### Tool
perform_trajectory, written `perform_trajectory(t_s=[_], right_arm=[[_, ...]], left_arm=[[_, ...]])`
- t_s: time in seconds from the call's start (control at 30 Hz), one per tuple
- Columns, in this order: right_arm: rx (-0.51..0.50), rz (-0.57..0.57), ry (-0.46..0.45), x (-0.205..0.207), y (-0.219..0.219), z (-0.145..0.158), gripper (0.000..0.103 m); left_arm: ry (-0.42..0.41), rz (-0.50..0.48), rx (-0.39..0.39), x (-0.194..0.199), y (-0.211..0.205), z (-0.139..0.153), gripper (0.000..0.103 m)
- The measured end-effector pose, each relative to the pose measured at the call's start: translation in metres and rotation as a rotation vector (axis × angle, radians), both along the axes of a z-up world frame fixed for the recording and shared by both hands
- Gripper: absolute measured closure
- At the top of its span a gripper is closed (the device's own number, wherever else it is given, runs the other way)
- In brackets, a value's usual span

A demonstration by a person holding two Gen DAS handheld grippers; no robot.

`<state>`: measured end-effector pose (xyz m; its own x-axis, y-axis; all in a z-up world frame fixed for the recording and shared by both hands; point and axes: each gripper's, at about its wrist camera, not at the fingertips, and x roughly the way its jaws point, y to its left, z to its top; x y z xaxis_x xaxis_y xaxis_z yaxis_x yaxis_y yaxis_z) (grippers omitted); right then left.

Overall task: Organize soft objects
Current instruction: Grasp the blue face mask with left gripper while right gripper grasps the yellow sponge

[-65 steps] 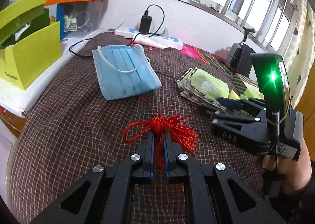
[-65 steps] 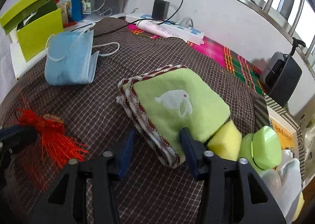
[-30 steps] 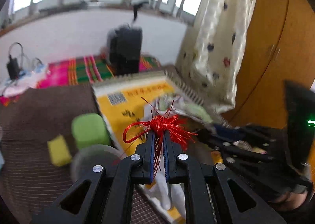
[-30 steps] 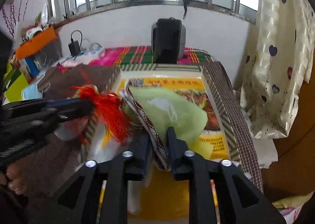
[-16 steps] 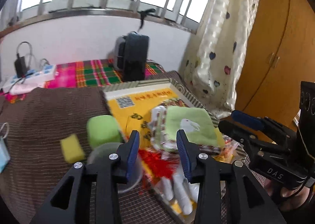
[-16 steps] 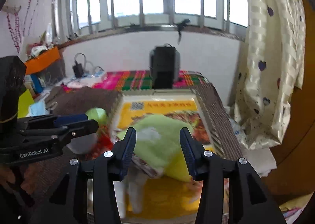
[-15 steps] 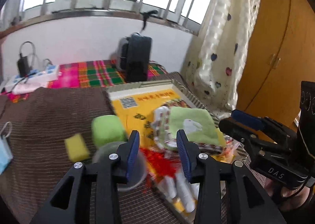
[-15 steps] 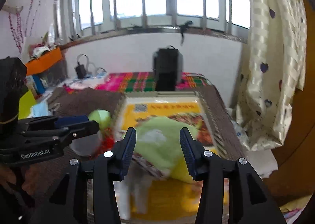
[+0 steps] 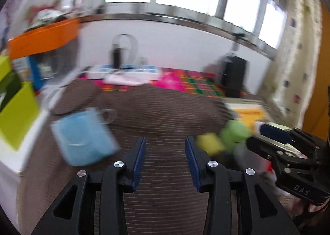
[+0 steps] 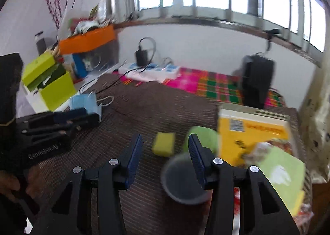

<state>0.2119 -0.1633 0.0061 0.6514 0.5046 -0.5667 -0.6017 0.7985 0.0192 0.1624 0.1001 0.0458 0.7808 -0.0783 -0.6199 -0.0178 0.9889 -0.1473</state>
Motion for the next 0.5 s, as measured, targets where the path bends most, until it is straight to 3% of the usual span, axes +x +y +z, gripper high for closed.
perform_trajectory(t_s=[0.07,0.23,0.5], right_arm=[[-0.046,0.008,0.023,0.011,0.023,-0.008,0.056],[-0.197,-0.016,0.073,0.034,0.058,-0.026,0.056],[-0.424,-0.021,0.165,0.062,0.078,-0.057,0.056]], left_arm=[[0.000,0.084,0.018,0.002,0.029,-0.005,0.055],[0.023,0.224,0.006,0.012,0.086,-0.022,0.045],[0.112,0.220,-0.045,0.038,0.099,-0.052,0.043]])
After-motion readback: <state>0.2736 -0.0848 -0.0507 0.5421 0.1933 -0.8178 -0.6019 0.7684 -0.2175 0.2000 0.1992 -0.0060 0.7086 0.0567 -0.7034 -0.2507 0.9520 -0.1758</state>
